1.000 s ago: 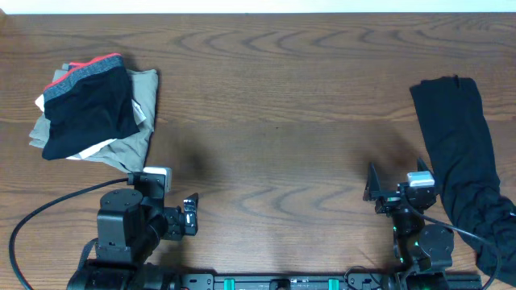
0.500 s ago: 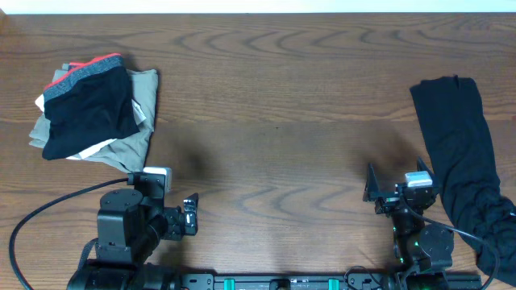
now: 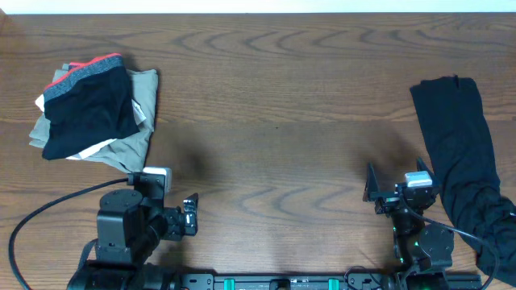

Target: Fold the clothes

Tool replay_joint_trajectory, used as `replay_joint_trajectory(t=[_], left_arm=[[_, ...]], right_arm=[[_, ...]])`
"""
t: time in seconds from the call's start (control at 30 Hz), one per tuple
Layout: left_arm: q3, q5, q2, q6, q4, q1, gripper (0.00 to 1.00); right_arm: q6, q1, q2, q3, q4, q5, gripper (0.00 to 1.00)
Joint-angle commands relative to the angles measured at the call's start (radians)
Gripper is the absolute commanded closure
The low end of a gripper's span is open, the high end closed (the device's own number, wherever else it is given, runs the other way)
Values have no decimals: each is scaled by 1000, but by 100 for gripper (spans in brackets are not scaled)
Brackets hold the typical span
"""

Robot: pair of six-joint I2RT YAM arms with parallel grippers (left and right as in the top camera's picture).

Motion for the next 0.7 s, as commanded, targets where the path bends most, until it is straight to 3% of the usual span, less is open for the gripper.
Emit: replay_joint_trajectory(t=[0.0, 0.17, 0.37, 0.67], left_arm=[[-29, -8, -53, 13, -2, 2, 2], [-160, -37, -167, 38, 2, 2, 2], [-356, -146, -332, 109, 131, 2, 2], [-523, -272, -443, 164, 500, 2, 2]], right_arm=[[-12, -17, -6, -5, -3, -7, 1], [-12, -17, -6, -5, -3, -7, 1], [-12, -17, -6, -5, -3, -7, 1], [-12, -17, -6, -5, -3, -7, 1]])
